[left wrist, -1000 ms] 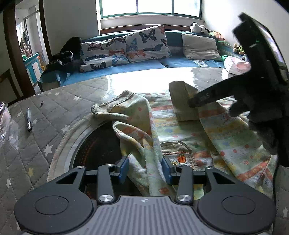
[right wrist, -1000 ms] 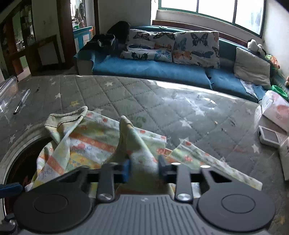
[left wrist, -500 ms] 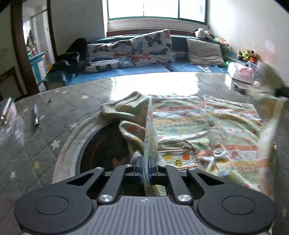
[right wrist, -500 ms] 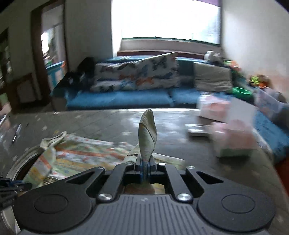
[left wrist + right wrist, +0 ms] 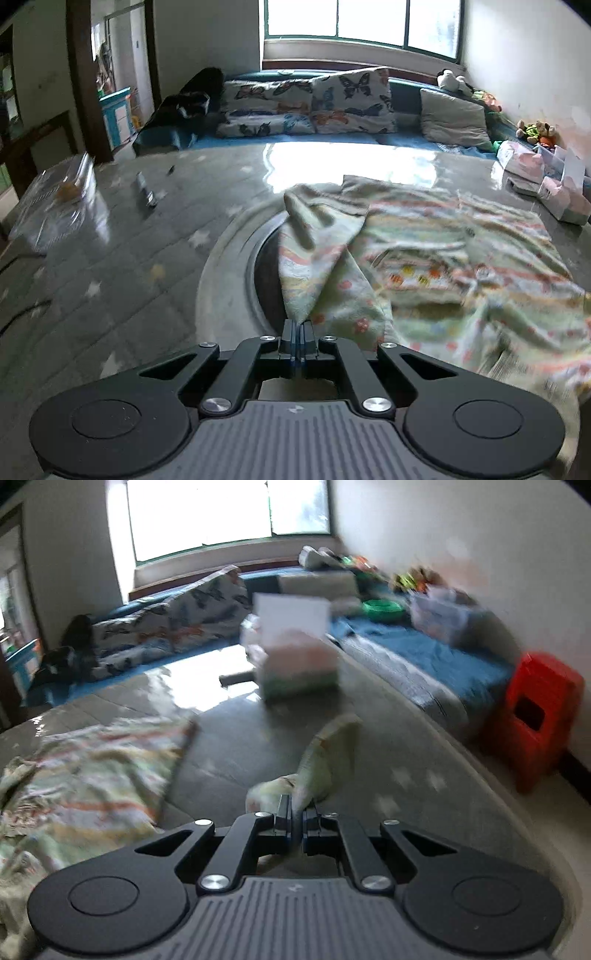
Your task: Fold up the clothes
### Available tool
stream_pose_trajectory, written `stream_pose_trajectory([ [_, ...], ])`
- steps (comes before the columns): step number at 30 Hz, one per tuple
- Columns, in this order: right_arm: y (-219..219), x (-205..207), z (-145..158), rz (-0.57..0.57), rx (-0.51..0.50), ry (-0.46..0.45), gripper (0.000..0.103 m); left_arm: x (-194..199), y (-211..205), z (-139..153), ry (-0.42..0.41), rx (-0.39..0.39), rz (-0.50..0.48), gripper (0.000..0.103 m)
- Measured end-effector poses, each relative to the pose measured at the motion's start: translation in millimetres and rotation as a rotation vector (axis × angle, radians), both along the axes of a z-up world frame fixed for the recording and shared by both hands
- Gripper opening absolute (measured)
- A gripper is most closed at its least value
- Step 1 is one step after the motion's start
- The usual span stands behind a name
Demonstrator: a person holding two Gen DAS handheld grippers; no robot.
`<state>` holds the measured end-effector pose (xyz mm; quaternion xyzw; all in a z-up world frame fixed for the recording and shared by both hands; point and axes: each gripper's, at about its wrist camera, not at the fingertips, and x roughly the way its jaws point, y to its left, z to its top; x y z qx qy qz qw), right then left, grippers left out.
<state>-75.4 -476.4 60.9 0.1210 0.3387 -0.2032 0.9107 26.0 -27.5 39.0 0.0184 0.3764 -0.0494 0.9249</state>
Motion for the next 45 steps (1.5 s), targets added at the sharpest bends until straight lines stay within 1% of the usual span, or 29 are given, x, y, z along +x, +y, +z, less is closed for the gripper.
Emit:
stream_pose_trajectory([
  [2, -5.4, -6.2, -10.0, -0.027, 0.011, 0.026, 0.006, -8.4, 5.5, -3.8, 0.021, -0.002, 0.013, 0.002],
  [5, -11.3, -16.7, -20.4, -0.076, 0.022, 0.053, 0.012, -22.6, 11.8, -8.2, 0.036, -0.002, 0.020, 0.001],
  [7, -13.8, -24.8, -26.2, -0.098, 0.031, 0.065, 0.018, -27.1, 14.7, -8.6, 0.041, -0.003, 0.022, 0.001],
  [12, -29.6, -36.4, -28.2, -0.192, -0.008, 0.093, 0.020, -38.5, 22.0, -9.5, 0.053, -0.005, 0.029, 0.000],
  [14, -33.8, -41.5, -26.3, -0.206, -0.022, 0.084, 0.020, -43.0, 24.9, -9.9, 0.058, -0.006, 0.032, 0.000],
  [17, -27.2, -41.1, -21.0, -0.168, -0.042, 0.061, 0.022, -45.1, 24.9, -8.1, 0.059, -0.005, 0.032, 0.001],
  [18, -22.9, -38.0, -19.6, -0.150, -0.053, 0.057, 0.024, -45.1, 24.4, -6.9, 0.056, -0.003, 0.030, 0.004],
  [19, -18.1, -33.9, -18.1, -0.131, -0.065, 0.053, 0.030, -45.3, 23.8, -5.0, 0.052, 0.003, 0.034, 0.005],
  [20, -14.4, -30.5, -16.7, -0.131, -0.087, 0.049, 0.031, -45.0, 23.5, -2.7, 0.048, 0.007, 0.037, 0.005],
  [23, -6.9, -28.9, -7.3, -0.214, -0.250, 0.041, 0.033, -45.7, 26.4, 4.7, 0.033, 0.019, 0.051, 0.005],
  [24, -8.6, -29.3, -4.9, -0.214, -0.251, 0.036, 0.033, -46.0, 27.9, 7.2, 0.028, 0.023, 0.057, 0.005],
  [27, -15.1, -29.6, -3.6, -0.167, -0.166, 0.027, 0.033, -40.5, 28.7, 13.1, 0.007, 0.037, 0.059, 0.006],
  [29, -8.8, -27.1, -5.6, -0.128, -0.176, 0.026, 0.033, -33.8, 25.7, 15.0, -0.001, 0.038, 0.061, 0.008],
  [31, -5.1, -22.2, -11.3, -0.086, -0.138, 0.032, 0.034, -26.7, 19.5, 17.1, -0.016, 0.046, 0.048, 0.011],
  [32, -3.7, -19.6, -14.5, -0.064, -0.113, 0.036, 0.034, -22.2, 15.4, 18.2, -0.025, 0.052, 0.040, 0.014],
  [35, -0.3, -11.6, -28.5, -0.027, -0.076, 0.073, 0.034, -5.9, 0.9, 20.8, -0.046, 0.069, 0.010, 0.020],
  [39, -0.5, -4.6, -37.7, -0.042, -0.053, 0.094, 0.036, 18.9, -22.7, 20.0, -0.061, 0.081, -0.045, 0.021],
  [40, -1.2, -4.0, -37.6, -0.044, -0.051, 0.094, 0.036, 25.1, -28.9, 19.5, -0.064, 0.084, -0.060, 0.022],
  [42, -3.8, -3.0, -37.8, -0.046, -0.048, 0.093, 0.037, 37.7, -41.2, 18.5, -0.069, 0.089, -0.090, 0.028],
  [45, -6.4, -0.2, -38.5, -0.046, -0.051, 0.092, 0.037, 55.2, -58.3, 15.1, -0.071, 0.095, -0.127, 0.029],
])
